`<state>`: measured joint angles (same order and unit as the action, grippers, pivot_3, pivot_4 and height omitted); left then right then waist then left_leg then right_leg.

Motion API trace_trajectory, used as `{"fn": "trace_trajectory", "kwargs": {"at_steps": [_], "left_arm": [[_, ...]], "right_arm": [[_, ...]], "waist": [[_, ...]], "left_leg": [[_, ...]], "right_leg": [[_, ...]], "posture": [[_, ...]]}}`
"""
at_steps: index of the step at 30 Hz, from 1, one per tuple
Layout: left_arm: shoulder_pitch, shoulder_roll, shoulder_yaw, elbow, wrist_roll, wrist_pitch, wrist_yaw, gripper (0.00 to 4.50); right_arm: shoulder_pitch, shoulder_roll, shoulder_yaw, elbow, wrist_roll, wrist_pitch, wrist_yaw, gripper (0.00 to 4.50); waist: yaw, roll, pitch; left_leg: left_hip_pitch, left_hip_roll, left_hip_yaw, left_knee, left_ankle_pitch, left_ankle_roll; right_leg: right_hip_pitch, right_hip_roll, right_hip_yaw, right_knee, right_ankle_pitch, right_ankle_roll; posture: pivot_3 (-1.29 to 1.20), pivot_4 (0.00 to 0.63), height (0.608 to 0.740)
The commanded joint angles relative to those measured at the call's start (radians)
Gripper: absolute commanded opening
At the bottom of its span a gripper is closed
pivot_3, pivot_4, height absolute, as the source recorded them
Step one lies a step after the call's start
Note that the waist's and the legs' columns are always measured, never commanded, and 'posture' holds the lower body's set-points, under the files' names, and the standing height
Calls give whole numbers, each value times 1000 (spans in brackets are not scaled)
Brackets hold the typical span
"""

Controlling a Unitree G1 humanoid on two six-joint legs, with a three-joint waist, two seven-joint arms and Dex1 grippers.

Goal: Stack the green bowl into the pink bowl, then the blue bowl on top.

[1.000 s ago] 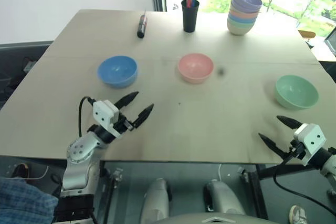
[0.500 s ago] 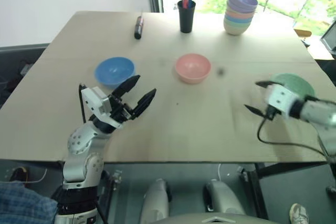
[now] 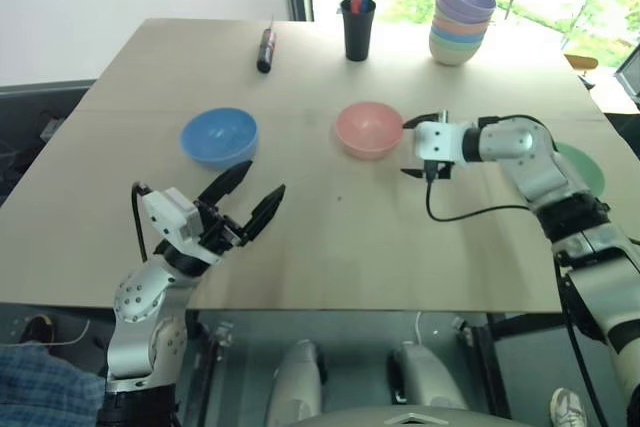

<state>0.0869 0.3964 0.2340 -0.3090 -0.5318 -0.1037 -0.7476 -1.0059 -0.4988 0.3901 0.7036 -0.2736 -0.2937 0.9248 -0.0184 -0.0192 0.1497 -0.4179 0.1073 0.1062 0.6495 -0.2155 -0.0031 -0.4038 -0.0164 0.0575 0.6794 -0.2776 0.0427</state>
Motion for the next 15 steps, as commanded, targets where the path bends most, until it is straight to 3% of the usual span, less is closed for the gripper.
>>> {"fn": "trace_trajectory", "kwargs": {"at_steps": [1,9,10,12,15], "left_arm": [[40,-8,34,-79,10,-33,34,3543],[136,-29,44,-147,30,-55,87,3543],[148,-30,46,-155,32,-58,92,3543],[163,-27,55,-170,26,-55,99,3543],[169,-20,66,-183,18,-47,111,3543]], "right_arm": [[-106,43,31,149,-55,-117,-40,4290],[-211,144,55,399,-116,-209,-87,4290],[-220,150,59,417,-126,-222,-96,3913],[-236,164,58,448,-134,-234,-105,3591],[-251,173,54,477,-145,-247,-116,2314]], "waist": [[-2,0,0],[-2,0,0],[-2,0,0],[-2,0,0],[-4,0,0]], "left_leg": [[0,0,0,-1,0,0],[0,0,2,-1,0,0],[0,0,2,-2,0,0],[0,0,2,-2,0,0],[0,1,4,-2,0,0]], "right_leg": [[0,0,0,0,0,0],[-1,0,2,0,0,0],[-2,0,2,0,0,0],[-2,0,2,0,0,-1],[-4,0,3,1,0,-1]], "posture": [[0,150,740],[0,150,740],[0,150,740],[0,150,740],[0,150,740]]}}
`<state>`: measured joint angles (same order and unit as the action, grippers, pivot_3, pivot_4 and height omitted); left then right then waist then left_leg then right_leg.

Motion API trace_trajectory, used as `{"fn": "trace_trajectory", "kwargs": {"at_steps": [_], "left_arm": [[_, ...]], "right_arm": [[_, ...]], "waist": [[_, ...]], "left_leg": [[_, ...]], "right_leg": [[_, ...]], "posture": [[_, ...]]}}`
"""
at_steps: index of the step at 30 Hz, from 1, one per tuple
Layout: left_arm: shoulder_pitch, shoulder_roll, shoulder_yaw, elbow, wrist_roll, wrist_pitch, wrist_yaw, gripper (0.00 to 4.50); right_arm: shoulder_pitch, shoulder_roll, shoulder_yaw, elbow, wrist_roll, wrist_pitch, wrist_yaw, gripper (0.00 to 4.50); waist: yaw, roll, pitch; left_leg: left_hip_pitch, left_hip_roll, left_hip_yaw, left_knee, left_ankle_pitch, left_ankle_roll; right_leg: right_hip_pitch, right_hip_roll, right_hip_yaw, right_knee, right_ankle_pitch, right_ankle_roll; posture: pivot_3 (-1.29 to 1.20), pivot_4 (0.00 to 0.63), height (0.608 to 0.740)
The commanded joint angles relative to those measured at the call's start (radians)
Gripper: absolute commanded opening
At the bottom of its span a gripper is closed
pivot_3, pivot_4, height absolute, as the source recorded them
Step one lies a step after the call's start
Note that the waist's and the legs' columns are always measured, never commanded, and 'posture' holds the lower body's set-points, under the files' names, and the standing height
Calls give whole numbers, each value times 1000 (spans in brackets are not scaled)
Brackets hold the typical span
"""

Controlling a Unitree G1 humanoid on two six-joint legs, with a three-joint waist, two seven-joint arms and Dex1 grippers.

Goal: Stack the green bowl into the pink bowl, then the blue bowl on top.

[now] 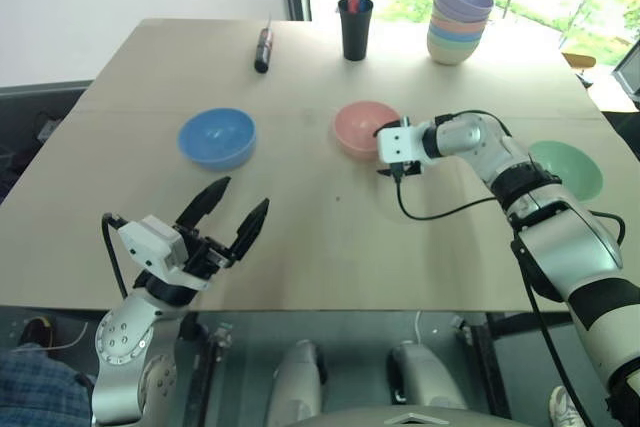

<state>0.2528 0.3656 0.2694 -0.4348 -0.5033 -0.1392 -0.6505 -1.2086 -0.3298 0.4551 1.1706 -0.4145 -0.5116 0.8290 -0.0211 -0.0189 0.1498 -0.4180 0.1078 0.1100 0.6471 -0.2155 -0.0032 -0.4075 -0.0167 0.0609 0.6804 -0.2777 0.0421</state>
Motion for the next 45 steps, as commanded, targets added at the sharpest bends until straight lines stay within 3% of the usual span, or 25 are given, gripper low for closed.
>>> {"fn": "trace_trajectory", "kwargs": {"at_steps": [1,3,4,5,6,11,16,23,28,33,35,36,42,45], "left_arm": [[3,13,33,-55,-10,-12,14,3543],[1,11,33,-48,-7,-16,16,3543],[-2,9,31,-46,-6,-17,18,3543],[-4,5,27,-45,-5,-17,21,3543],[-8,4,24,-43,-6,-16,23,3543],[-24,7,17,-29,-6,-16,19,3543],[-32,20,18,-11,-9,-15,-3,3543],[-83,40,20,41,-36,-1,-38,3543],[-136,75,18,97,-56,8,-89,3543],[-177,90,2,136,-69,17,-135,3543],[-188,87,-1,145,-70,17,-143,3543],[-191,84,-1,148,-69,15,-145,3543],[-208,78,-9,163,-64,21,-161,3543],[-215,74,-16,173,-62,21,-166,3543]], "right_arm": [[-51,6,-12,17,-6,-33,-20,2085],[-54,8,-14,26,-9,-42,-18,1005],[-55,8,-12,28,-12,-48,-19,859],[-56,8,-12,29,-13,-50,-20,226],[-57,9,-14,30,-13,-50,-20,53],[-59,0,-21,21,-12,-73,-24,20],[-24,-35,-47,-102,61,-111,117,20],[222,-215,-40,-698,238,47,472,20],[362,-293,-40,-1017,276,226,548,20],[451,-347,-23,-1183,266,328,589,20],[465,-358,-19,-1214,254,351,587,680],[469,-361,-18,-1224,251,360,586,771],[482,-380,-14,-1272,234,408,578,3168],[489,-388,-21,-1318,255,460,592,4159]], "waist": [[-2,0,0],[-4,0,0],[-5,0,0],[-7,0,0],[-9,0,0],[-20,0,0],[-21,0,0],[-6,0,0],[-15,0,0],[-15,0,0],[-14,0,0],[-14,-1,0],[-14,0,0],[-13,-1,0]], "left_leg": [[0,0,0,0,0,0],[0,0,1,-1,0,0],[0,0,2,-1,0,0],[0,0,2,-1,0,0],[0,0,2,-1,0,0],[0,0,3,-2,0,0],[0,0,5,-4,0,0],[0,0,5,-5,0,0],[1,1,5,-4,0,0],[1,1,6,-4,0,0],[1,1,6,-4,0,0],[1,1,6,-4,0,0],[1,1,5,-4,0,0],[1,1,5,-4,0,0]], "right_leg": [[0,0,0,0,0,0],[-1,0,1,0,0,0],[-1,0,1,0,0,0],[-1,0,2,0,0,0],[-1,0,2,0,0,0],[-2,0,3,0,0,0],[-3,0,5,0,0,0],[-3,0,4,-2,0,1],[-3,0,5,0,0,1],[-3,1,5,-1,0,1],[-2,0,5,-1,0,1],[-2,0,5,-1,0,1],[-2,1,5,-1,0,0],[-3,1,5,-1,0,0]], "posture": [[0,150,740],[0,150,740],[0,150,740],[0,150,740],[0,150,740],[0,150,740],[0,150,740],[0,150,740],[0,150,740],[0,150,740],[0,150,740],[0,150,740],[0,150,740],[0,150,740]]}}
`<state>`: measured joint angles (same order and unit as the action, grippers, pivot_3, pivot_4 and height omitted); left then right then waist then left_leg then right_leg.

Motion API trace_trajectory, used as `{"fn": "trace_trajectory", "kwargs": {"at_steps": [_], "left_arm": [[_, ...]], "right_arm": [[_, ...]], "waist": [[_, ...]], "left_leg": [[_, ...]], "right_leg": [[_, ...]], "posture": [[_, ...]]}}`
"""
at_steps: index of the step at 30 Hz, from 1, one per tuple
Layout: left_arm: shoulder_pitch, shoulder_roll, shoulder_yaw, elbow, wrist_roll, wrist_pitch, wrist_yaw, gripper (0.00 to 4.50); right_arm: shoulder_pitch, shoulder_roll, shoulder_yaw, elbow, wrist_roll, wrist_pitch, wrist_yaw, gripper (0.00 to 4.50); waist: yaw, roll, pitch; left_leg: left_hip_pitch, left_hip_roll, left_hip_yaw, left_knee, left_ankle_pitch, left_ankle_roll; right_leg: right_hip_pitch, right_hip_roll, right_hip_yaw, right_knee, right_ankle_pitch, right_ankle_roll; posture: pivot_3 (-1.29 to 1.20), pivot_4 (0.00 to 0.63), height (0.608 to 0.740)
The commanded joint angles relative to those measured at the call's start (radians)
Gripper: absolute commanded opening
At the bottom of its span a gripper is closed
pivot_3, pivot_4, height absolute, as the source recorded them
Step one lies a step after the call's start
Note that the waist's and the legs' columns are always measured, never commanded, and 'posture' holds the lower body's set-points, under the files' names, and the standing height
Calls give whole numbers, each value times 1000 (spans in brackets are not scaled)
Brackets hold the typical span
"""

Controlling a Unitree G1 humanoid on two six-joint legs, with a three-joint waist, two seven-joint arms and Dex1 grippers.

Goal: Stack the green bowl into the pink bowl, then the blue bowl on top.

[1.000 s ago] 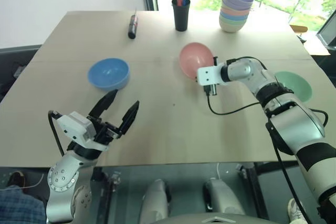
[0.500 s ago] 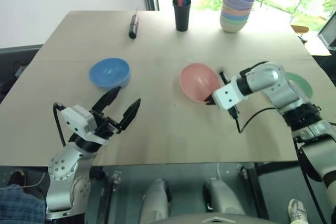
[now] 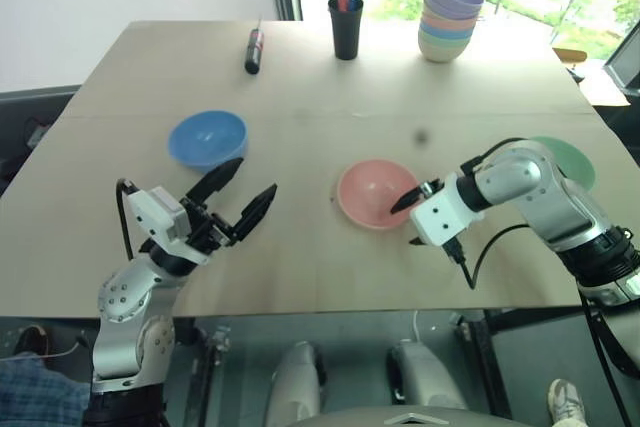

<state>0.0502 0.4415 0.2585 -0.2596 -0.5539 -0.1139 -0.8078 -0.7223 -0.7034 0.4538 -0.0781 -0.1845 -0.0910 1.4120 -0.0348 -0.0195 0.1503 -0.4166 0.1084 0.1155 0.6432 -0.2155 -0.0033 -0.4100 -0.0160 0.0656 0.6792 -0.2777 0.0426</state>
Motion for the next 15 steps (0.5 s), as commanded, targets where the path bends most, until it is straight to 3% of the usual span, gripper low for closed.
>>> {"fn": "trace_trajectory", "kwargs": {"at_steps": [1,9,15], "left_arm": [[-19,-4,-10,2,-11,-2,-11,3543],[-87,-2,-58,46,-5,10,-50,3543],[-153,-4,-125,63,-6,27,-113,3543]], "right_arm": [[4,-17,-31,-90,39,65,12,4435],[74,-110,-219,-218,199,261,-25,4435],[205,-175,-463,-180,194,416,-249,4435]], "waist": [[1,0,0],[13,-1,0],[23,-2,1]], "left_leg": [[0,0,0,0,0,0],[0,0,0,0,0,0],[0,0,-1,0,0,0]], "right_leg": [[0,0,0,0,0,0],[0,0,0,0,0,0],[0,0,0,-1,0,0]], "posture": [[0,150,740],[0,150,740],[0,150,740]]}}
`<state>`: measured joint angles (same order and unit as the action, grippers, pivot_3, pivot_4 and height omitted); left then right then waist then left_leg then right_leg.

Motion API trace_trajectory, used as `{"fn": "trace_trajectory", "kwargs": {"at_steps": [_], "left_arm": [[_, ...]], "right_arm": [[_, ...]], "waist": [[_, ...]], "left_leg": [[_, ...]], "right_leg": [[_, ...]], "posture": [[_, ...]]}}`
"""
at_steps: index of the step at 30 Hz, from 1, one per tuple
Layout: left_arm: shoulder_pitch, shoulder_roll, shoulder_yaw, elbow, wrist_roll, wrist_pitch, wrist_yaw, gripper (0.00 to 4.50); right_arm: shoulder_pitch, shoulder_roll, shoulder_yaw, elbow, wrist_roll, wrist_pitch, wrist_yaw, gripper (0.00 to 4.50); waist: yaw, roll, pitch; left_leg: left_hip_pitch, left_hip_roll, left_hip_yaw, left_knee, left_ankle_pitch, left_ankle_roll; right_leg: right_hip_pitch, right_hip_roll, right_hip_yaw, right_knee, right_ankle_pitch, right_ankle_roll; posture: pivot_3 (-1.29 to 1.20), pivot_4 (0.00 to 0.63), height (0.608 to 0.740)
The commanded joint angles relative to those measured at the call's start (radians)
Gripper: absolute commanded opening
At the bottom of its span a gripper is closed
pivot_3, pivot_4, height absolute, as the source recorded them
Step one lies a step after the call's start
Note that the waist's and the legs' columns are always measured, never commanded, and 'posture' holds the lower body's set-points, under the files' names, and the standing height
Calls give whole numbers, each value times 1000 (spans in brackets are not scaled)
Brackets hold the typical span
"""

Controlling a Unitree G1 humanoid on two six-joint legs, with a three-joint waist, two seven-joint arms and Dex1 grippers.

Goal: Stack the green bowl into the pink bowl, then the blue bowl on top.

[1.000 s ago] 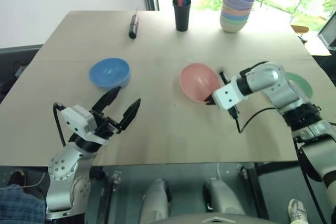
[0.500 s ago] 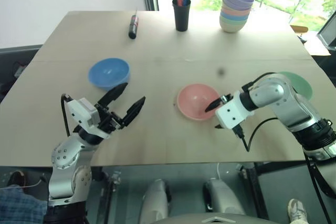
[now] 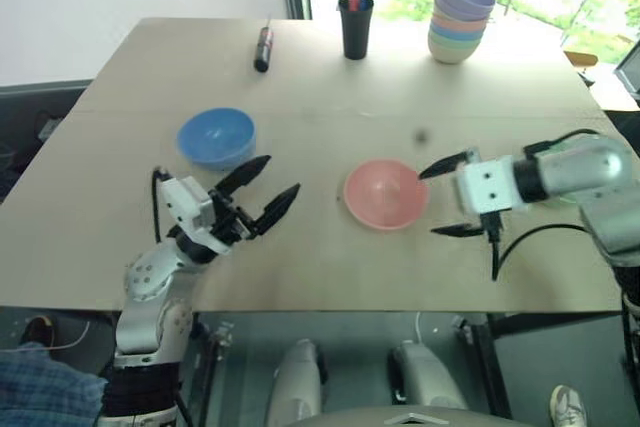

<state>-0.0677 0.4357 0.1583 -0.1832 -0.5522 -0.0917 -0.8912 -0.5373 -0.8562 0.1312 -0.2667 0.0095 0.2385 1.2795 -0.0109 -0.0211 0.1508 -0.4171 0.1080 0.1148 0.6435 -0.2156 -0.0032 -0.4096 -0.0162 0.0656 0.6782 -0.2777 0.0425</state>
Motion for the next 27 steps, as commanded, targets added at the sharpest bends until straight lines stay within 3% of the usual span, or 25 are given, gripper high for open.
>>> {"fn": "trace_trajectory", "kwargs": {"at_steps": [1,7,14,18,27], "left_arm": [[-54,0,-41,-9,-9,12,-41,3543],[-136,-18,-114,22,-13,35,-112,3543],[-199,-27,-150,52,-4,53,-162,3543],[-208,-19,-154,54,3,66,-172,3543],[-202,-8,-153,36,7,99,-166,3543]], "right_arm": [[39,-39,-194,31,-9,134,-160,4435],[161,-96,-384,60,16,379,-299,4435],[235,-51,-444,-20,107,597,-387,4435],[254,-35,-447,-9,141,642,-430,4435],[285,-52,-373,158,118,507,-475,4435]], "waist": [[-1,0,0],[0,-1,0],[-9,0,0],[-6,0,0],[-4,-1,0]], "left_leg": [[0,0,0,0,0,0],[-1,-1,-1,0,0,0],[0,-1,-1,0,0,0],[-1,-1,-1,1,0,0],[-1,-1,-1,1,0,0]], "right_leg": [[0,0,0,0,0,0],[0,0,0,0,0,0],[0,1,1,1,0,1],[0,1,1,0,0,1],[0,1,1,0,0,1]], "posture": [[0,150,740],[0,150,740],[0,150,740],[0,150,740],[0,150,740]]}}
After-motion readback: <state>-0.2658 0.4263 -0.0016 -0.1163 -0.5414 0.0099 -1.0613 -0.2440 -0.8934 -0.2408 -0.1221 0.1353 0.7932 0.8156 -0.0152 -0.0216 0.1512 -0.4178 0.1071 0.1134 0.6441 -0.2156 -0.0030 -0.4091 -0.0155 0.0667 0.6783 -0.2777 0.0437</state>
